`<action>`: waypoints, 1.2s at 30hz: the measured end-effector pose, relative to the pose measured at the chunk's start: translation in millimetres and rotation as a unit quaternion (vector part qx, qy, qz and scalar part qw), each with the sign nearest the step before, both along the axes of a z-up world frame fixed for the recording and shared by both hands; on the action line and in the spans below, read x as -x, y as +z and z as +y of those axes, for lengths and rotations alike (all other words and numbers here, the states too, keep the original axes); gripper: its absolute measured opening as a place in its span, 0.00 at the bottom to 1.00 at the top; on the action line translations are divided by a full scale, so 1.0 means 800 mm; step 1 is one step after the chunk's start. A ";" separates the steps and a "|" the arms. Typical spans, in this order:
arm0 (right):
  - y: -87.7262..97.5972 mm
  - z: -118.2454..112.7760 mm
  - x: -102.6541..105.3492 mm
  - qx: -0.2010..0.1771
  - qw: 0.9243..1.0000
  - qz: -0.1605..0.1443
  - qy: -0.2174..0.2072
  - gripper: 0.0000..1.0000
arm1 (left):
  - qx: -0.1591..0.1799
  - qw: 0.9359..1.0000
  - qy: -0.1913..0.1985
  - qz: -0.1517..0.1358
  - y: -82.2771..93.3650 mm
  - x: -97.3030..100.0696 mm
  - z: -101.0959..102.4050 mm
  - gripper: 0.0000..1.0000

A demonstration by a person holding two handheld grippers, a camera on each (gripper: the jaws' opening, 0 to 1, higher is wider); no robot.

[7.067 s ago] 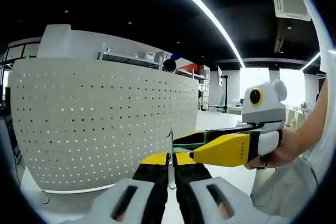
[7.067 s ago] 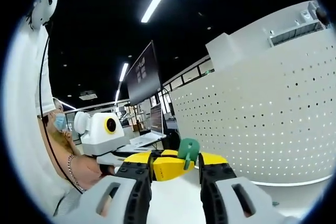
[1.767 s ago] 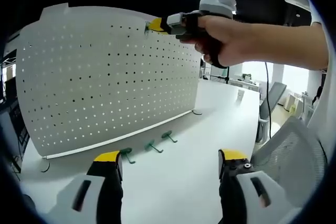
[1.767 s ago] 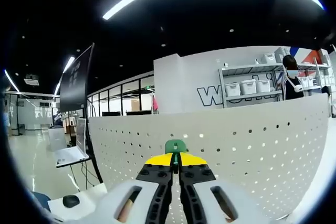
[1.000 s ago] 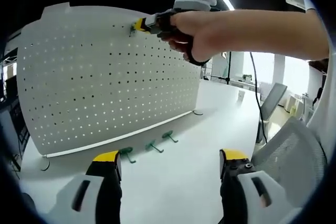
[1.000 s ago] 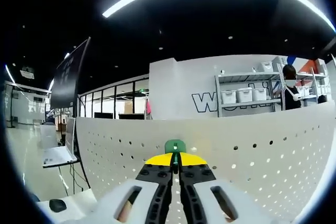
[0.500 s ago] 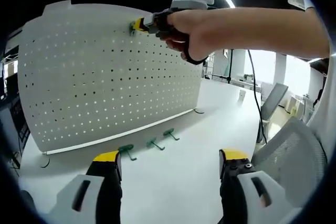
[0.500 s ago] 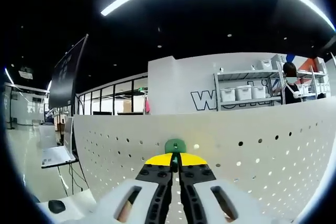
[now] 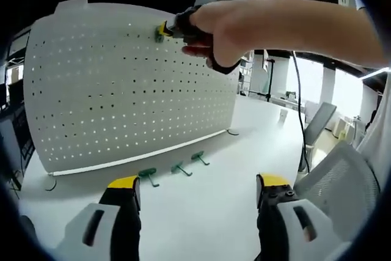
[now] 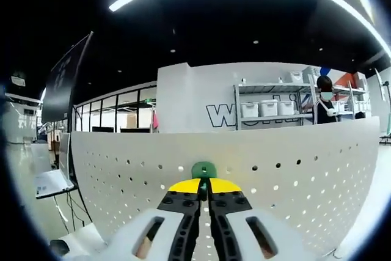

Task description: Insert the hook assembly into the mounting plate slot until the hook locks in place.

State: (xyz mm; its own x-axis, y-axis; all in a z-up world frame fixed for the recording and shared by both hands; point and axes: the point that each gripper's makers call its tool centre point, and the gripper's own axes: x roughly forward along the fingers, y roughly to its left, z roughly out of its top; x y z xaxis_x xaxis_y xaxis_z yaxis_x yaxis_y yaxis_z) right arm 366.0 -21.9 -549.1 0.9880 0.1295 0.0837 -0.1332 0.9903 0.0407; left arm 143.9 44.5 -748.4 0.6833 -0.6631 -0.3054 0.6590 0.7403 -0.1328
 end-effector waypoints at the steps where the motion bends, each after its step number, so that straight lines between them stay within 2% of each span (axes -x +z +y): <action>1: 0.000 0.000 0.000 0.002 1.000 0.000 -0.005 0.01 | 0.002 1.000 0.001 0.000 0.001 0.000 0.001 0.80; 3: -0.006 0.006 -0.003 0.003 1.000 0.017 -0.005 0.03 | 0.008 1.000 0.003 0.000 0.002 -0.001 0.002 0.80; 4: -0.003 0.001 -0.002 0.002 1.000 0.009 -0.026 0.03 | 0.010 1.000 0.004 0.000 0.003 -0.001 0.002 0.80; 5: -0.004 0.003 -0.001 -0.020 0.999 0.009 -0.024 0.03 | 0.012 1.000 0.005 0.000 0.003 -0.002 0.003 0.80; 7: -0.004 0.002 -0.002 0.001 1.000 0.012 -0.024 0.02 | 0.015 1.000 0.007 -0.003 0.006 -0.002 0.004 0.80; 9: -0.004 0.002 -0.001 -0.013 1.000 0.012 -0.022 0.03 | 0.016 1.000 0.007 -0.003 0.006 -0.002 0.004 0.80; 19: -0.005 0.002 0.002 -0.019 1.000 0.012 -0.006 0.04 | 0.010 1.000 0.001 -0.005 0.005 0.000 0.001 0.79; 23: -0.006 0.003 0.003 -0.013 1.000 0.009 0.018 0.05 | 0.008 1.000 0.004 -0.004 0.005 -0.001 0.002 0.79; 26: -0.013 0.006 0.005 -0.015 0.998 0.017 0.054 0.06 | 0.008 1.000 0.005 -0.003 0.004 -0.001 0.003 0.78; 28: -0.020 0.006 0.006 -0.014 0.997 0.025 0.067 0.10 | 0.006 1.000 0.003 -0.002 0.003 -0.001 0.002 0.78; 30: -0.020 0.006 0.009 -0.043 0.996 0.023 0.081 0.14 | 0.003 1.000 0.003 0.000 0.002 -0.001 0.002 0.78; 31: -0.019 0.005 0.010 -0.039 0.996 0.019 0.081 0.17 | 0.002 1.000 0.003 0.000 0.001 -0.001 0.002 0.78; 33: -0.015 0.014 0.014 -0.034 0.993 0.010 0.109 0.25 | 0.002 1.000 0.002 0.001 0.001 0.000 0.002 0.79; 36: -0.018 0.015 0.019 -0.021 0.991 0.008 0.129 0.29 | -0.001 1.000 0.002 0.001 0.000 0.000 0.002 0.79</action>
State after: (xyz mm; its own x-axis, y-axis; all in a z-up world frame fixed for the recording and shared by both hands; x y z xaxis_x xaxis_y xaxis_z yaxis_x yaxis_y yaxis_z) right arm 350.5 -10.2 -563.6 0.9237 0.3749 0.0791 -0.3810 0.9207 0.0850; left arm 144.0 45.9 -748.5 0.6853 -0.6601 -0.3077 0.6561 0.7429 -0.1327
